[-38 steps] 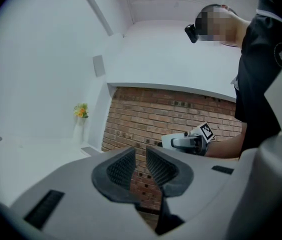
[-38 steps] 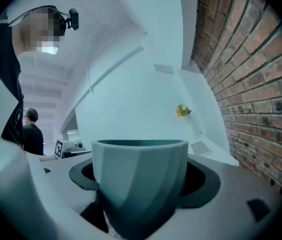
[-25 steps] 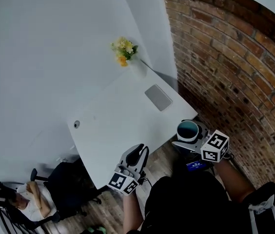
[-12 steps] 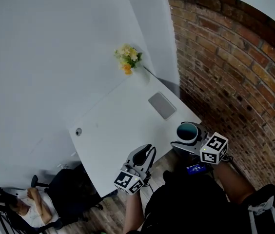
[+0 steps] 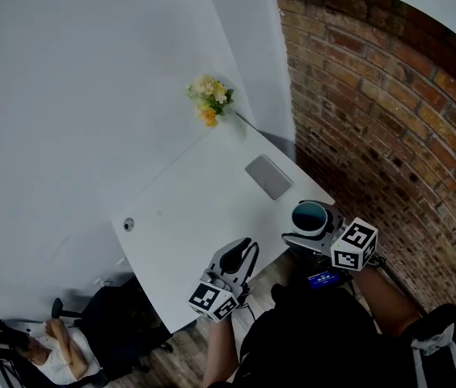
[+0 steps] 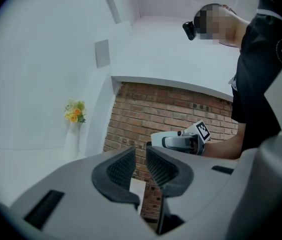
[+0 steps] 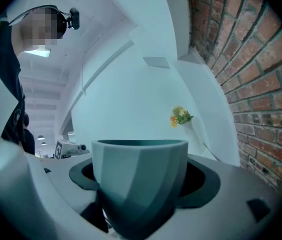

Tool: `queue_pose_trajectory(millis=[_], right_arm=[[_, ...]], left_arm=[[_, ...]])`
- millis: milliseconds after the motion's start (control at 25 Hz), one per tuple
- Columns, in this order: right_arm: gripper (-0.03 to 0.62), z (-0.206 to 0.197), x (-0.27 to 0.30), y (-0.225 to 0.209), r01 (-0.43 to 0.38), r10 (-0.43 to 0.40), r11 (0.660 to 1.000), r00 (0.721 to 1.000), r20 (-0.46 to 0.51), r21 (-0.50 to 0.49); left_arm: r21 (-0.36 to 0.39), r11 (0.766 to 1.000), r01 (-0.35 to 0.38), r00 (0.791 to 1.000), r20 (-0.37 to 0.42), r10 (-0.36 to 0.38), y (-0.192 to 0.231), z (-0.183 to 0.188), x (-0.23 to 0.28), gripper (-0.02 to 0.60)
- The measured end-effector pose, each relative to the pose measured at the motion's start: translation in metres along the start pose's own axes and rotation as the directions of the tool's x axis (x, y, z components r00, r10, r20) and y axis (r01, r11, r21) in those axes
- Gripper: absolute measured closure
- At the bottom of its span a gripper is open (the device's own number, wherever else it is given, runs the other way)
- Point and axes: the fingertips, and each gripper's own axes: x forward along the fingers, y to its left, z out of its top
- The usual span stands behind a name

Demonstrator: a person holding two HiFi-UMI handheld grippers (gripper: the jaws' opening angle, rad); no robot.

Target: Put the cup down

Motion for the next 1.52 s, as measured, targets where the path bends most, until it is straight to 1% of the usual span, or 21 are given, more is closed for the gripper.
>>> queue_pose_trajectory(millis=[720, 840, 1000, 1120, 1200, 1360, 1440, 1520], right_arm=[[0.187, -0.003, 0.013, -0.009, 0.0, 0.0, 1.0, 1.0, -0.01, 0.018], [0.187, -0.009, 0.016, -0.014, 0.0, 0.001, 1.0, 1.0, -0.026, 0.03], [0.187, -0.025, 0.03, -0.03, -0.01, 0.013, 0.999, 0.997, -0.075, 0.04], [0.187, -0.043, 0.046, -0.054, -0.01, 0.017, 0.998, 0.994, -0.108, 0.061], [0.187, -0.051, 0.065, -0.083, 0.005, 0.003, 0.997, 0.995, -0.1, 0.083], [0.187, -0.059, 0.105, -0.153, 0.093, -0.087, 0.987, 0.995, -0.049, 0.131], [0.187, -0.063, 0.127, -0.183, 0.133, -0.129, 0.985, 0.991, -0.041, 0.108], [0.187, -0.065, 0.148, -0.204, 0.161, -0.159, 0.985, 0.987, -0.038, 0.062]], left_arm=[[-0.014, 1.0, -0.008, 1.0, -0.006, 0.008, 0.014, -0.002, 0.0, 0.507], [-0.021, 1.0, -0.011, 1.0, -0.017, 0.01, 0.018, -0.006, 0.001, 0.506], [-0.025, 1.0, 0.002, 0.999, -0.037, -0.003, 0.026, -0.009, 0.008, 0.507], [-0.049, 0.999, 0.017, 0.999, -0.035, -0.018, 0.033, -0.009, 0.018, 0.507], [-0.056, 0.998, 0.023, 0.999, -0.03, -0.025, 0.042, -0.008, 0.028, 0.507], [-0.072, 0.997, 0.015, 0.999, -0.041, -0.018, 0.049, -0.014, 0.039, 0.508], [-0.088, 0.996, -0.001, 0.999, -0.047, -0.003, 0.052, -0.018, 0.04, 0.506], [-0.099, 0.995, -0.021, 0.998, -0.057, 0.015, 0.055, -0.022, 0.038, 0.507]])
